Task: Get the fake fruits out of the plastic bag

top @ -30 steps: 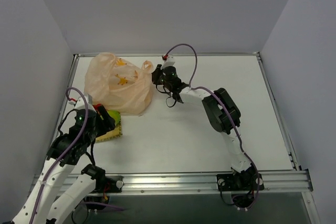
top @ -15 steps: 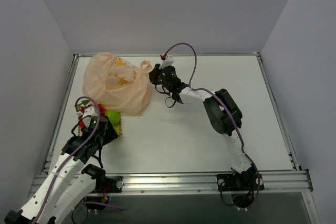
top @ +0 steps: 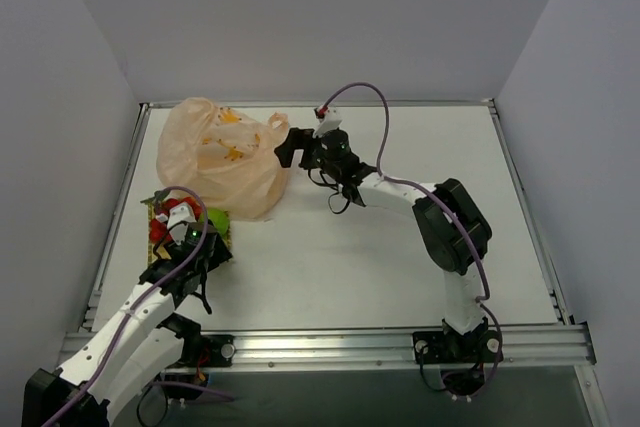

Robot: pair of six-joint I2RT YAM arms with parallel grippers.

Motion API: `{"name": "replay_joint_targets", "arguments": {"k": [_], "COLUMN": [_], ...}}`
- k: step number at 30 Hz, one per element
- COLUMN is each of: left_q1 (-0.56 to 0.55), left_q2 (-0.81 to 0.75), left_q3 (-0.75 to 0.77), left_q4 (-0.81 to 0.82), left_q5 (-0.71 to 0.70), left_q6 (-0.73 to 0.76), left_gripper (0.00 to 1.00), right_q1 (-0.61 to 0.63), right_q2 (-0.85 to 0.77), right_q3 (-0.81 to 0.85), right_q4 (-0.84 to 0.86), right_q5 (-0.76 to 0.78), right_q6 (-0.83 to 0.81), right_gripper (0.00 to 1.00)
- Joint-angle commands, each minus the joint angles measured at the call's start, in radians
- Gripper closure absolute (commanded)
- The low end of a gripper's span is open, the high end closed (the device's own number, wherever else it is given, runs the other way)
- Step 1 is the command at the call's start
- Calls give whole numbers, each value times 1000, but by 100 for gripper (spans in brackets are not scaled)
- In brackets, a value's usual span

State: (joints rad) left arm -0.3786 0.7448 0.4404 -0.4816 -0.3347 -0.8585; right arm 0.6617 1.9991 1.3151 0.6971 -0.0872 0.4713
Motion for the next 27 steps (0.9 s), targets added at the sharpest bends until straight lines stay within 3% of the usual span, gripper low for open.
{"name": "replay_joint_targets", "arguments": {"k": [1, 6, 11, 14, 17, 18, 21, 27], "left_q1": [-3, -3, -3, -3, -2, -3, -2, -3], "left_q2": [1, 19, 11, 16, 13, 11, 13, 19], "left_q3": [-9, -17, -16, -19, -19, -19, -19, -20], "left_q4": [78, 90, 94, 97, 103, 106, 110, 118], "left_q5": [-35, -44, -49, -46, -43, -43, -38, -27], "left_q6": [24, 24, 30, 30, 38, 41, 46, 53], "left_gripper": [91, 91, 90, 90, 86, 86, 85, 77], "right_q1": [44, 91, 119, 121, 121, 119, 112, 99], "right_q2": [-48, 4, 116, 188, 250, 265, 325, 472], "right_q3": [-71, -102, -35, 56, 140, 160, 236, 445], "right_q4": [53, 146, 151, 133, 131, 137, 174, 171], "right_q5": [-55, -218, -240, -186, -96, -76, 3, 81], "right_q6": [16, 52, 66, 70, 81, 93, 125, 199], "right_gripper": [0, 0, 3, 17, 51, 68, 90, 99]}}
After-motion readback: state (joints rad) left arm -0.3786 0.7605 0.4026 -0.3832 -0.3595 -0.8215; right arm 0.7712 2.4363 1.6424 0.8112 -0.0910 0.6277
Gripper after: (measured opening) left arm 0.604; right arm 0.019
